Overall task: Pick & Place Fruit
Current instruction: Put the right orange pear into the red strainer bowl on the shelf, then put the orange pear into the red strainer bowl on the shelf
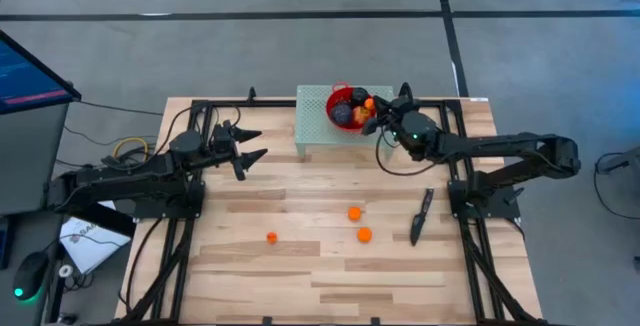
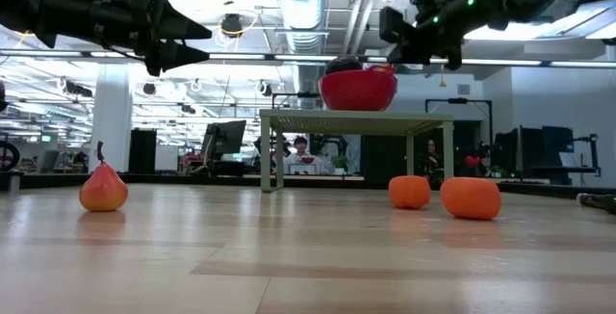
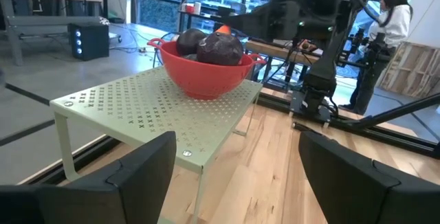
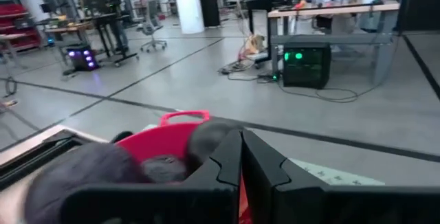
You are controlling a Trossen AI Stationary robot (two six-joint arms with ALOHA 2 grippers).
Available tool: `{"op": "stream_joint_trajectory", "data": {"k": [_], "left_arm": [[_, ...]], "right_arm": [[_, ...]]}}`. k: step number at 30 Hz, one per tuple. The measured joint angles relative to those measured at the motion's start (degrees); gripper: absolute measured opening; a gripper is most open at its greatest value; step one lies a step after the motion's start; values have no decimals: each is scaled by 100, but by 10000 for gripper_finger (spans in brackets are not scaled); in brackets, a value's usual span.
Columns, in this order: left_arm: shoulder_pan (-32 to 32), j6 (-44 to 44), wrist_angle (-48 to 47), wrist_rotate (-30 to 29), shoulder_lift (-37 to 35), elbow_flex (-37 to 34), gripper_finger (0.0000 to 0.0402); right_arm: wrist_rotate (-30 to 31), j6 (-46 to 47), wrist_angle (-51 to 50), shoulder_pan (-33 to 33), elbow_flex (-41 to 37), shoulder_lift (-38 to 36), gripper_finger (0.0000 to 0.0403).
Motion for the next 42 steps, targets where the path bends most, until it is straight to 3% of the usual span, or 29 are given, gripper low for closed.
{"op": "stream_joint_trajectory", "data": {"k": [24,34,42], "left_arm": [[0,1,39,0,0,0,301],[0,1,42,0,0,0,301],[0,1,39,0,0,0,301]], "right_arm": [[-190,201,-393,-211,2,72,6],[-222,201,-386,-209,2,72,78],[-588,-160,57,-205,7,69,134]]}}
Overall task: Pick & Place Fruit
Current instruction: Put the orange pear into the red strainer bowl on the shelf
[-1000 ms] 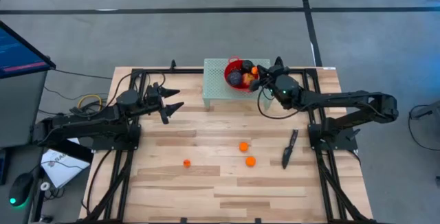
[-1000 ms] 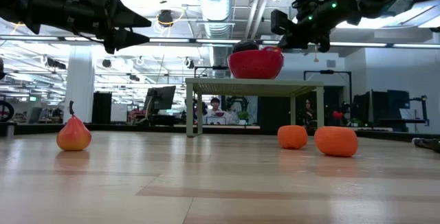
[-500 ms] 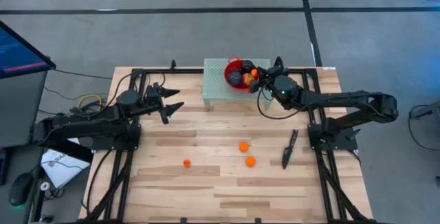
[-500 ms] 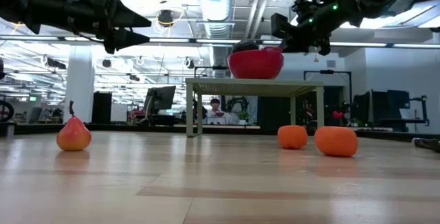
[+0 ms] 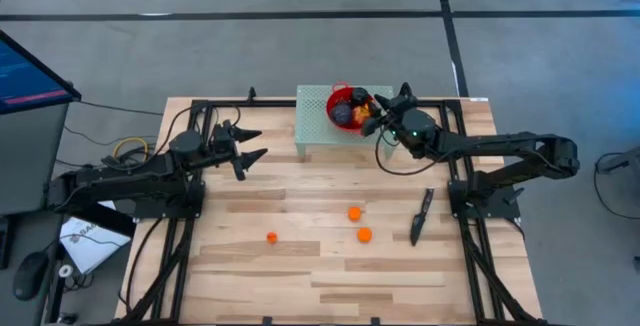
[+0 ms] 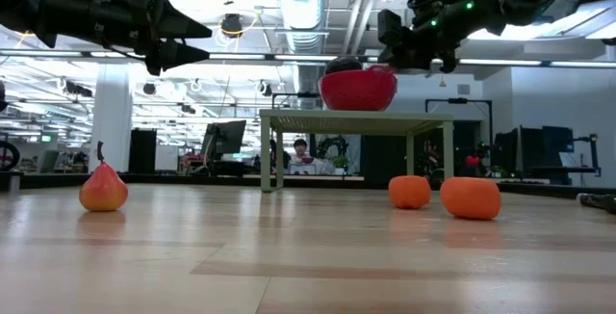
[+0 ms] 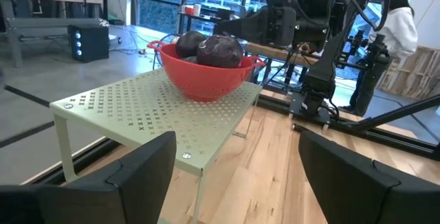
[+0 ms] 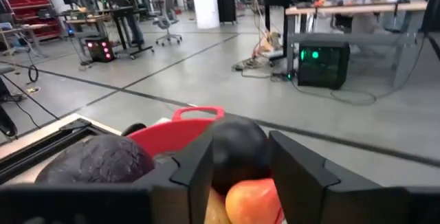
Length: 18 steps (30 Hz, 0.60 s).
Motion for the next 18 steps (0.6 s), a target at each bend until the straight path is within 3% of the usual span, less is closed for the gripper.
{"op": "stream_joint_trajectory", "data": {"k": [8,14,18], "left_arm": [[1,-1,-31,0,-2,0,301],[0,0,-145,34,0,0,301],[0,0,-174,195,-2,0,301]], "right_arm": [[-5,-615,113,444,0,-851,171],[-63,-1235,-59,1668,2,-1535,169],[-70,-958,-744,2481,2,-1589,160]]}}
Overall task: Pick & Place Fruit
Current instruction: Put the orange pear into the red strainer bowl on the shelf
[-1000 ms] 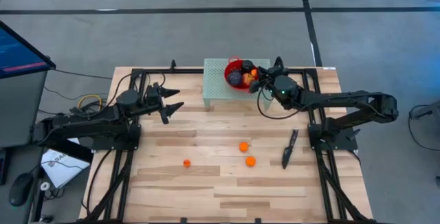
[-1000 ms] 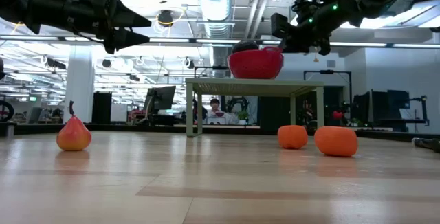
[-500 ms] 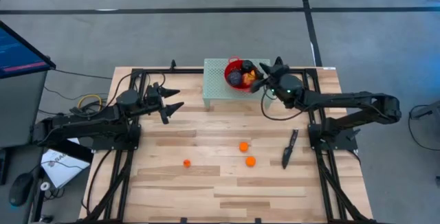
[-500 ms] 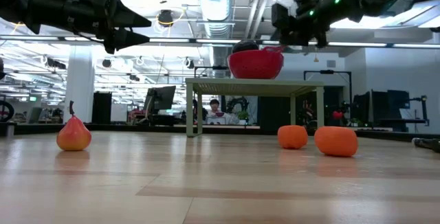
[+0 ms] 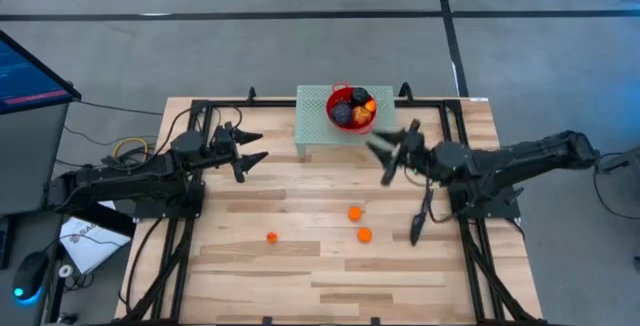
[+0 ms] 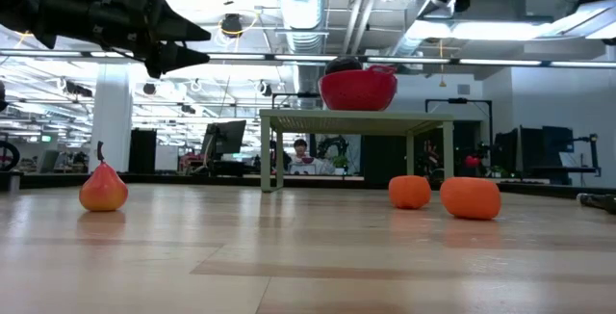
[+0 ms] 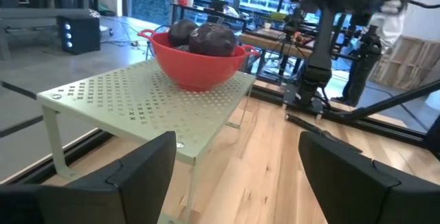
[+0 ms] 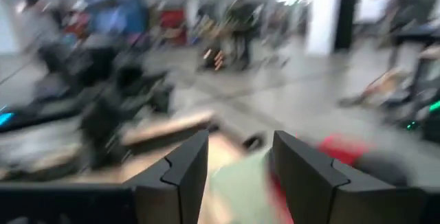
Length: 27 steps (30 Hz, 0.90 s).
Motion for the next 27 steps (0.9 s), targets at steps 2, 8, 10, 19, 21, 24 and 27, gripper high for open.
{"op": "stream_joint_trajectory", "data": {"k": [2,8,10,19,21,24,27], "left_arm": [[0,0,-16,15,0,0,301],[2,0,-101,242,0,0,301],[2,1,-308,691,0,0,301],[-796,434,-1534,2818,2,0,301],[-1347,460,-1584,2803,3,0,298],[-2244,753,-1884,2334,176,0,287],[-3083,1071,-2060,1322,658,0,271]], "right_arm": [[0,402,-428,340,0,71,155],[-348,1666,-921,955,-2,657,146],[-415,1973,-891,1008,-2,938,146],[-424,2141,-325,584,-2,2053,158],[-426,2127,-291,439,-2,2158,159],[-440,2125,-247,273,-2,2251,159],[-442,2121,-100,175,-2,2257,157]]}}
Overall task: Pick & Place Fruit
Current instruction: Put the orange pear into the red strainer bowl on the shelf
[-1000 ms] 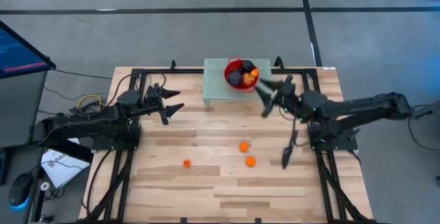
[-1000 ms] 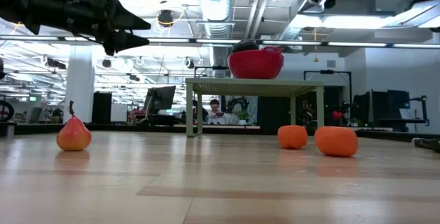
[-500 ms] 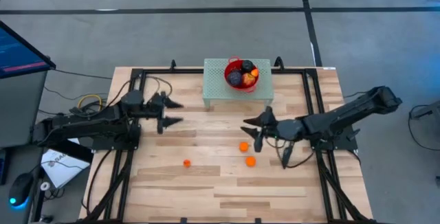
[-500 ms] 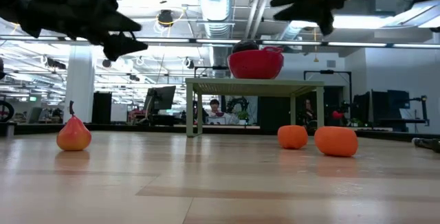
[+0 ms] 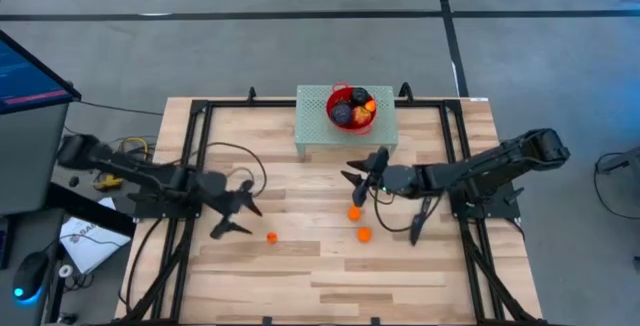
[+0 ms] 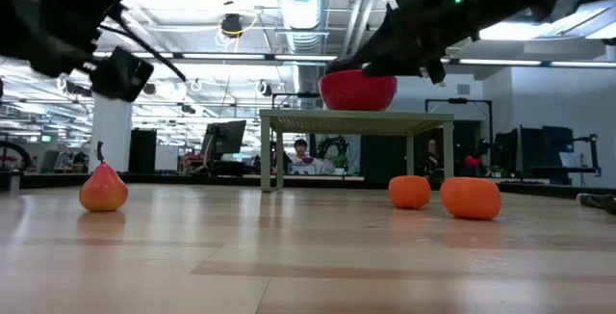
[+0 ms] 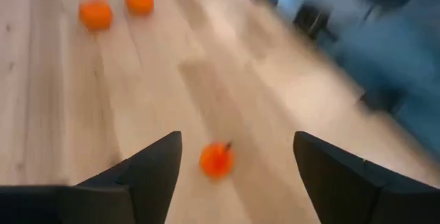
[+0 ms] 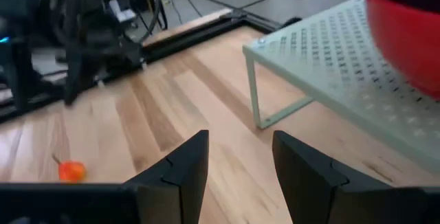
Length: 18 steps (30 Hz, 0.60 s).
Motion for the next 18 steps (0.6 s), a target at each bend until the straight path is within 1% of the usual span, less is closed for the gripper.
{"op": "stream_joint_trajectory", "data": {"k": [2,3,5,7,12,13,16,18], "left_arm": [[-354,194,35,-693,373,0,258],[-453,334,79,-896,597,0,252],[-520,499,201,-968,1061,-2,241],[-510,533,648,-742,1480,-2,234],[-508,552,2378,-356,2546,1,228],[-506,575,2557,-259,2750,7,228],[-422,596,2568,64,3191,-2,225],[-280,631,2596,311,3281,-2,219]], "right_arm": [[0,-7,46,-44,0,0,154],[0,-11,49,-69,0,-16,152],[0,-13,103,-100,2,-44,149],[0,-13,70,-101,1,-51,146],[-1,-10,124,-77,0,-79,139],[0,-9,144,-54,0,-79,138],[0,2,288,38,0,-79,134],[-4,2,319,81,0,-79,132]]}}
